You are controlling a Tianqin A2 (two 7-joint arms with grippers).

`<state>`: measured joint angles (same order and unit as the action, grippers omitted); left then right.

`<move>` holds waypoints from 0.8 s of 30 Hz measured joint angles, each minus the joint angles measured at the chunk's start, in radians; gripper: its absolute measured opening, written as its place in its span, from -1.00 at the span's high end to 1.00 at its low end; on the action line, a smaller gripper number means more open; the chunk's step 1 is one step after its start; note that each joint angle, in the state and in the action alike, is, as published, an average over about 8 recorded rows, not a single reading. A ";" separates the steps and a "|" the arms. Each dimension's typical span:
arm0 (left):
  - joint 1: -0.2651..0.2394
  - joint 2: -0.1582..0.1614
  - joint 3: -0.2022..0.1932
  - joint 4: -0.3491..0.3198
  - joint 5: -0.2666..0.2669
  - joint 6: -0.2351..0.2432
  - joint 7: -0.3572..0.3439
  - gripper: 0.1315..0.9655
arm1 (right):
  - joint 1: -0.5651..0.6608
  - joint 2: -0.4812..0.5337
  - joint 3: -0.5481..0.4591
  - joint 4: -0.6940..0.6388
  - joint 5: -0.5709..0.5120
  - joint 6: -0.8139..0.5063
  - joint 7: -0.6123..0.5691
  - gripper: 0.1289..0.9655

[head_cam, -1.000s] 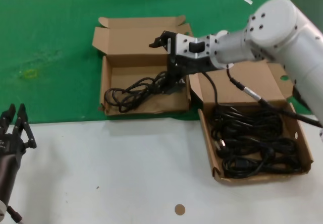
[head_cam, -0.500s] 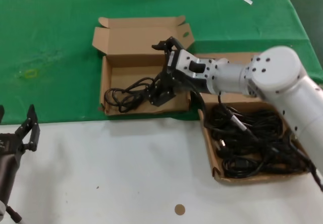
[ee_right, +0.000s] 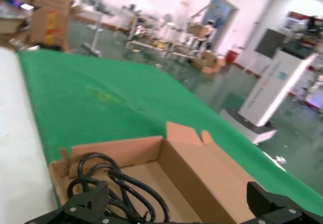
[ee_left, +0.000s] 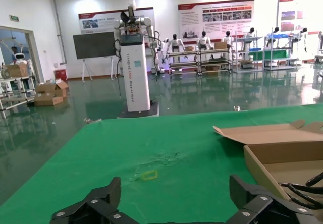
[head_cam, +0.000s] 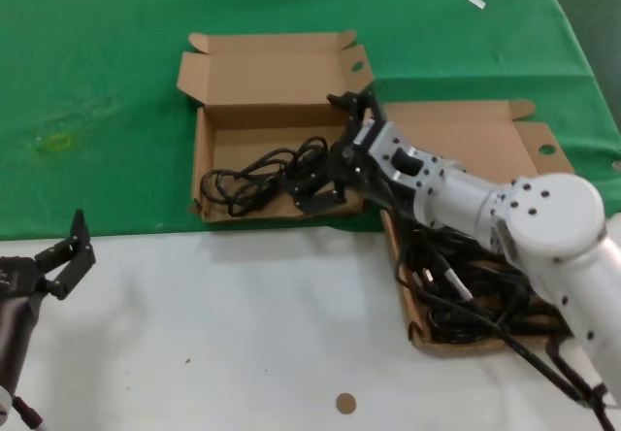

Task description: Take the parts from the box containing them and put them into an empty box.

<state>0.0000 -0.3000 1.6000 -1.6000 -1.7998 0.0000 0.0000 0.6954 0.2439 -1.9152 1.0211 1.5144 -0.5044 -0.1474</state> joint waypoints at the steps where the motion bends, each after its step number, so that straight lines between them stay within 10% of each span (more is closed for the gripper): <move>1: 0.000 0.000 0.000 0.000 0.000 0.000 0.000 -0.31 | -0.017 0.001 0.008 0.014 0.007 0.012 0.004 -1.00; 24: 0.000 0.000 0.000 0.000 0.000 0.000 0.000 -0.98 | -0.412 0.033 0.187 0.343 0.169 0.299 0.087 -1.00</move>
<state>0.0000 -0.3000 1.6000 -1.6000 -1.8000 0.0000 -0.0002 0.2830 0.2772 -1.7283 1.3646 1.6838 -0.2051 -0.0600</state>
